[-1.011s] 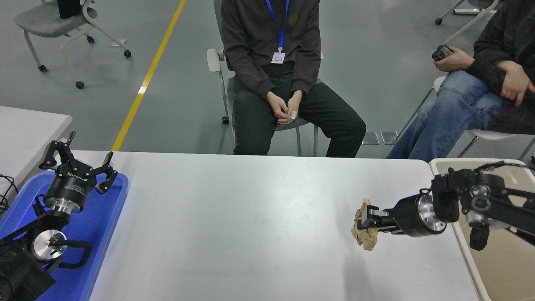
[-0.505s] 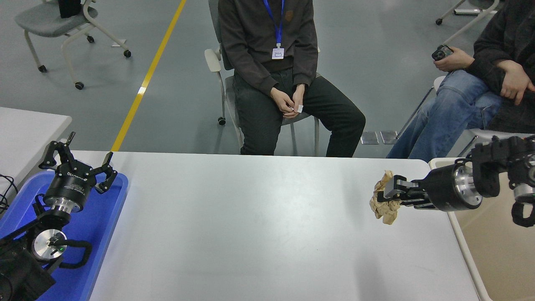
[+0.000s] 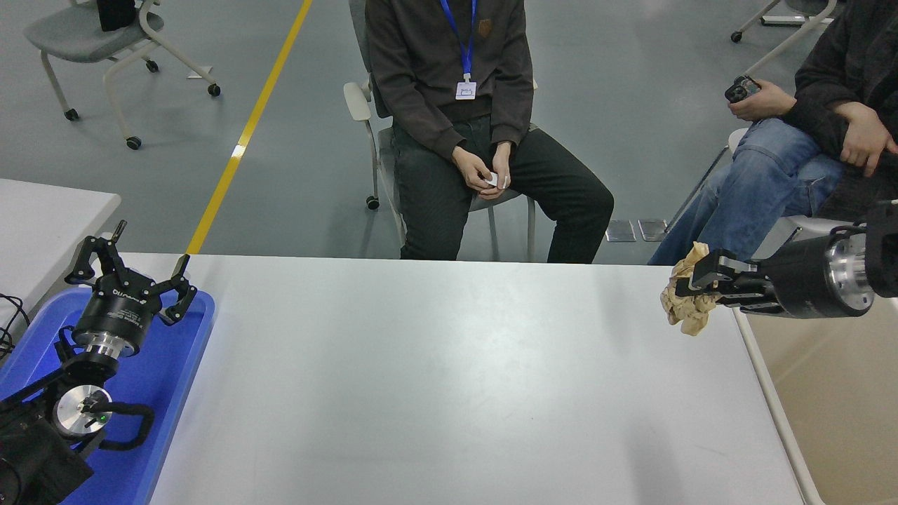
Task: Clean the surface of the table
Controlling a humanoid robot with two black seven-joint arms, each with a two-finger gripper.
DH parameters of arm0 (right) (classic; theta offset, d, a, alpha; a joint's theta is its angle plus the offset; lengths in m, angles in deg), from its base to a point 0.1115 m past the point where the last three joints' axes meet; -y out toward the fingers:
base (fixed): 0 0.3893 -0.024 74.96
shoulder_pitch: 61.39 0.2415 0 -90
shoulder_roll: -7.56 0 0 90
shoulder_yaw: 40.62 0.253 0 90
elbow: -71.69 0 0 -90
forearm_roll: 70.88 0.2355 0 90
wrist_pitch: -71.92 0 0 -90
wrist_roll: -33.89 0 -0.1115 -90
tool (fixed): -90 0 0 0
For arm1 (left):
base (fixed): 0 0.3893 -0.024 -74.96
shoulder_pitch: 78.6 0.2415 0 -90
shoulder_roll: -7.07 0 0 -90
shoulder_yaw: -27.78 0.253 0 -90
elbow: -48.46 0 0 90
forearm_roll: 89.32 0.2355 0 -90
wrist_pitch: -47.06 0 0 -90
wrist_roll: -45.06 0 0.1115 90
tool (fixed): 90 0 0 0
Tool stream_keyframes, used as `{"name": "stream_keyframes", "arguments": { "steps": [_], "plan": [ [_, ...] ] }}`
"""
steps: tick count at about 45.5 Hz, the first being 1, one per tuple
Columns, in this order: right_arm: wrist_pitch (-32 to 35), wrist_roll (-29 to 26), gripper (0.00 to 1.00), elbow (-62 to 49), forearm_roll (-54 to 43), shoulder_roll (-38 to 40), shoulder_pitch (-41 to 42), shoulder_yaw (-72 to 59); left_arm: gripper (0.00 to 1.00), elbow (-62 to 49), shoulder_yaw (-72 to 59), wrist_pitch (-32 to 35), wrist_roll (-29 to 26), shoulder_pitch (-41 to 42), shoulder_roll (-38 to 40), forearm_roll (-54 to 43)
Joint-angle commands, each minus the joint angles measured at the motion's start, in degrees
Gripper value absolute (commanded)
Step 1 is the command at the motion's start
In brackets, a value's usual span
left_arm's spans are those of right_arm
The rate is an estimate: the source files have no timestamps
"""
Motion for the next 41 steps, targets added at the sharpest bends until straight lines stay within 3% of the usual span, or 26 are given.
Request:
{"name": "stream_keyframes", "arguments": {
  "steps": [1, 15, 41],
  "plan": [
    [-0.1, 0.6, 0.0, -1.8, 1.8, 3.0, -0.4, 1.2, 1.0, 0.0, 0.0, 0.0, 0.0, 0.0, 0.0, 0.0],
    [-0.4, 2.4, 0.0, -8.9, 2.5, 4.1, -0.4, 1.4, 1.0, -0.1, 0.0, 0.0, 0.0, 0.0, 0.0, 0.0],
    [-0.2, 15.3, 0.0, -36.5, 1.4, 3.9, -1.1, -3.9, 1.0, -0.1, 0.0, 0.0, 0.0, 0.0, 0.0, 0.0]
  ]
}}
